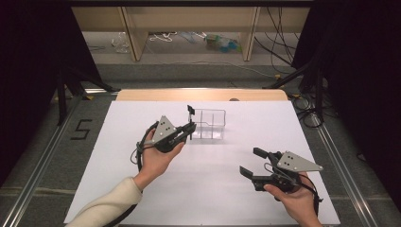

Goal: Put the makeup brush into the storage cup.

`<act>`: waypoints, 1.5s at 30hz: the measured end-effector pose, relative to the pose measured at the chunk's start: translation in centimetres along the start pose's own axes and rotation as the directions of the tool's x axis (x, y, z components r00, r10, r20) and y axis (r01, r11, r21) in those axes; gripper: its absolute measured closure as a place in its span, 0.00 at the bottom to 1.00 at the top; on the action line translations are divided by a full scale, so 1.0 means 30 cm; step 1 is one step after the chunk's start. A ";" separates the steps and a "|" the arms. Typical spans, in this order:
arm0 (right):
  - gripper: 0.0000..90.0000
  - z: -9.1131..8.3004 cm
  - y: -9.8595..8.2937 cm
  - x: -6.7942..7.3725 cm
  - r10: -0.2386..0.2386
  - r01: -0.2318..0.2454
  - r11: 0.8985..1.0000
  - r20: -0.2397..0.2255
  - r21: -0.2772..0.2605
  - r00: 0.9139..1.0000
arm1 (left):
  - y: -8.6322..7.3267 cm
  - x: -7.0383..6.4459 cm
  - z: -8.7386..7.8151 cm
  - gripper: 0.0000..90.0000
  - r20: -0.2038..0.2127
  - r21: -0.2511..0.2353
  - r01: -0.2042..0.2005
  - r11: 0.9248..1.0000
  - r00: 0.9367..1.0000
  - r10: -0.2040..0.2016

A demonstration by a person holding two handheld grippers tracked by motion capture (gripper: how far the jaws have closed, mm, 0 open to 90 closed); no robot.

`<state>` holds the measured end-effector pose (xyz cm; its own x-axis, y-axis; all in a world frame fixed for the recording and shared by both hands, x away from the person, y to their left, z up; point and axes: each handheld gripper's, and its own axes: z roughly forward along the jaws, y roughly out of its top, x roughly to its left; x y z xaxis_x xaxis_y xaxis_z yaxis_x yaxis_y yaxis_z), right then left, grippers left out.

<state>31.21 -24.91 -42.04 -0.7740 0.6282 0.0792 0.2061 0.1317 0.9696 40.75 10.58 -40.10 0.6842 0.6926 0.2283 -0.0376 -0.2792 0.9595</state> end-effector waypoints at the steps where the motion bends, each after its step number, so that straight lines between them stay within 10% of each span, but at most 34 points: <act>1: 0.22 0.000 0.000 0.000 0.000 0.000 1.000 0.000 0.000 1.000 | 0.000 0.000 0.000 0.95 0.000 0.000 0.000 1.000 1.000 0.000; 45: 0.23 0.015 -0.012 0.002 -0.002 0.003 1.000 -0.024 0.020 1.000 | -0.001 0.054 0.047 0.95 -0.022 0.014 -0.023 1.000 0.999 0.023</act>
<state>31.36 -24.56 -42.50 -0.7886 0.6094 0.0823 0.2160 0.1493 0.9649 42.89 10.77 -39.99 0.6670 0.7005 0.2538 -0.0427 -0.3041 0.9517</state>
